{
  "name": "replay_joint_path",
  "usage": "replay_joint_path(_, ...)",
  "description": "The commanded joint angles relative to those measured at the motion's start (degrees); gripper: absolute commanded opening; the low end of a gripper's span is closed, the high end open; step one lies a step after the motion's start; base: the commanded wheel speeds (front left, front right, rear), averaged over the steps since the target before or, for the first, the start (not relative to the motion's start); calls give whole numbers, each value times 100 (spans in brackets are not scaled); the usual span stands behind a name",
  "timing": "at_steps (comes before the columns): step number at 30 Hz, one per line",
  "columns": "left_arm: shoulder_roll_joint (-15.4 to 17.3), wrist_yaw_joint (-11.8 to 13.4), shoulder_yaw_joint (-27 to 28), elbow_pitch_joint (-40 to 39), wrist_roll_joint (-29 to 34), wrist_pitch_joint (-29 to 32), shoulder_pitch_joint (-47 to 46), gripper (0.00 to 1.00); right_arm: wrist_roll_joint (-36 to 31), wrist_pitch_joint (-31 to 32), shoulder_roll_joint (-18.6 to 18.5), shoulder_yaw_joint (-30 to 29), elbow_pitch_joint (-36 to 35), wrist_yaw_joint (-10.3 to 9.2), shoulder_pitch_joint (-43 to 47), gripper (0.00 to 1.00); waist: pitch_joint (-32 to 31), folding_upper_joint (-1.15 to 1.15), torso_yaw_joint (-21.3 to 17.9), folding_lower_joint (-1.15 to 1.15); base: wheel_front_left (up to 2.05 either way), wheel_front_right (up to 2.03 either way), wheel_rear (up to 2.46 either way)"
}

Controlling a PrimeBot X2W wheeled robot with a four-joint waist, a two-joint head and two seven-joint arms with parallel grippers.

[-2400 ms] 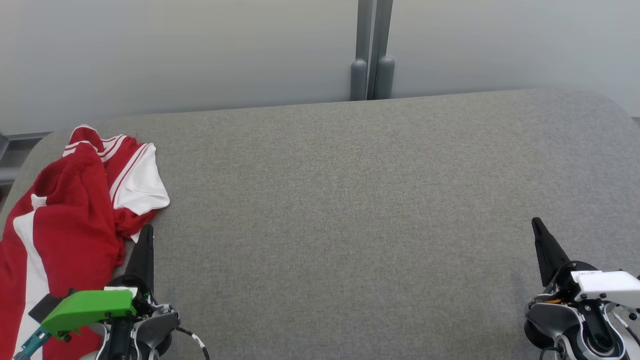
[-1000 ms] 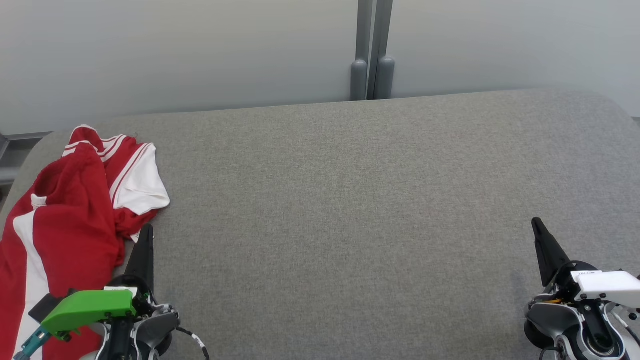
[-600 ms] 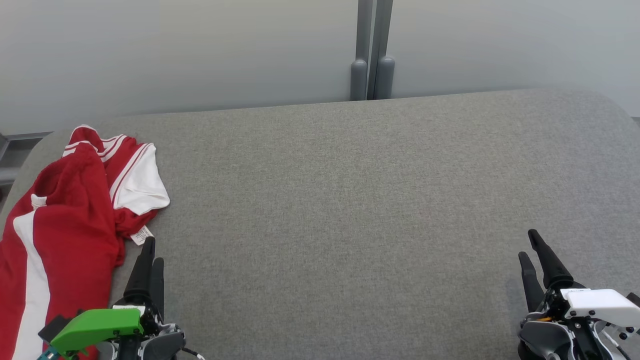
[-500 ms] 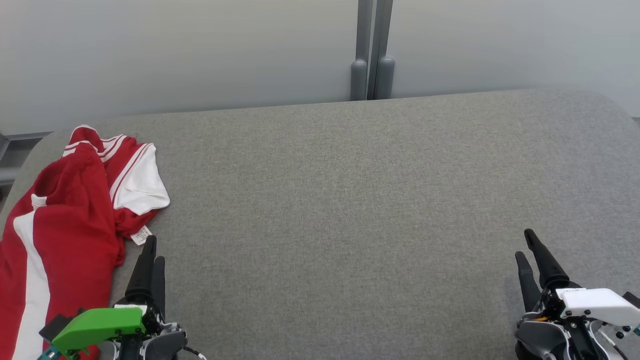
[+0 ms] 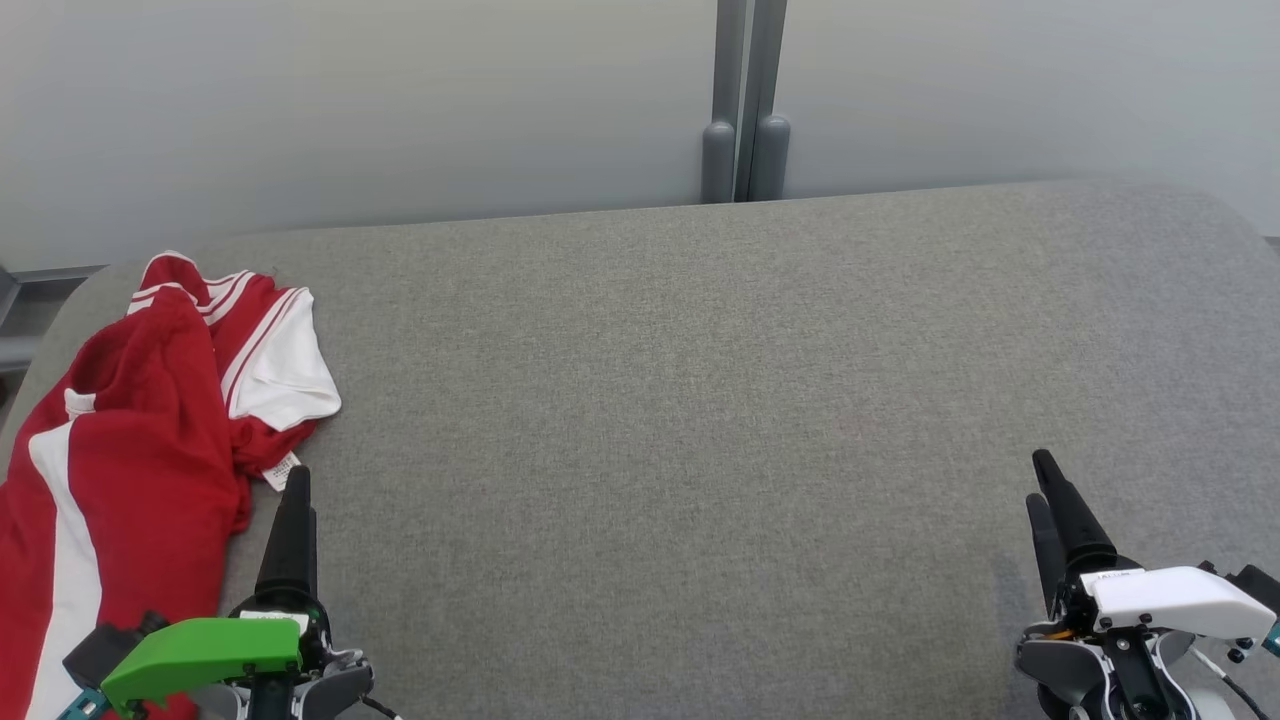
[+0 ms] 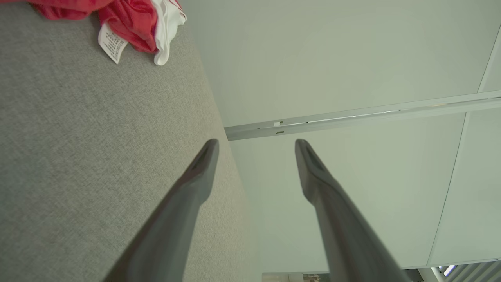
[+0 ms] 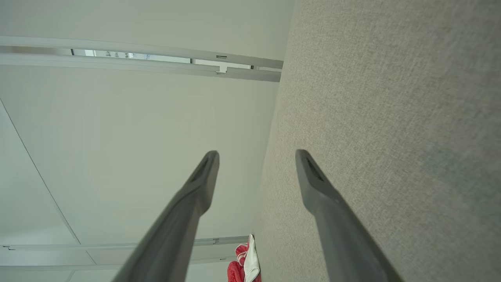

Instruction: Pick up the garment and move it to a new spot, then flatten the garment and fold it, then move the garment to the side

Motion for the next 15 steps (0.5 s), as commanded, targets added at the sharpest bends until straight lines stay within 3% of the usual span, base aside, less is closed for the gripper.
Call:
replay_joint_path(1, 27, 17, -19, -142, 209, -63, -30, 100, -177, -65, -45, 30, -136, 1, -50, 100, -2, 0, 1, 0, 0, 0, 0)
replay_joint_path(15, 33, 130, -155, -487, 2058, -349, 0, 100, -2070, -413, -55, 238, -570, 2, -64, 100, -20, 0, 10, 0, 0, 0, 0)
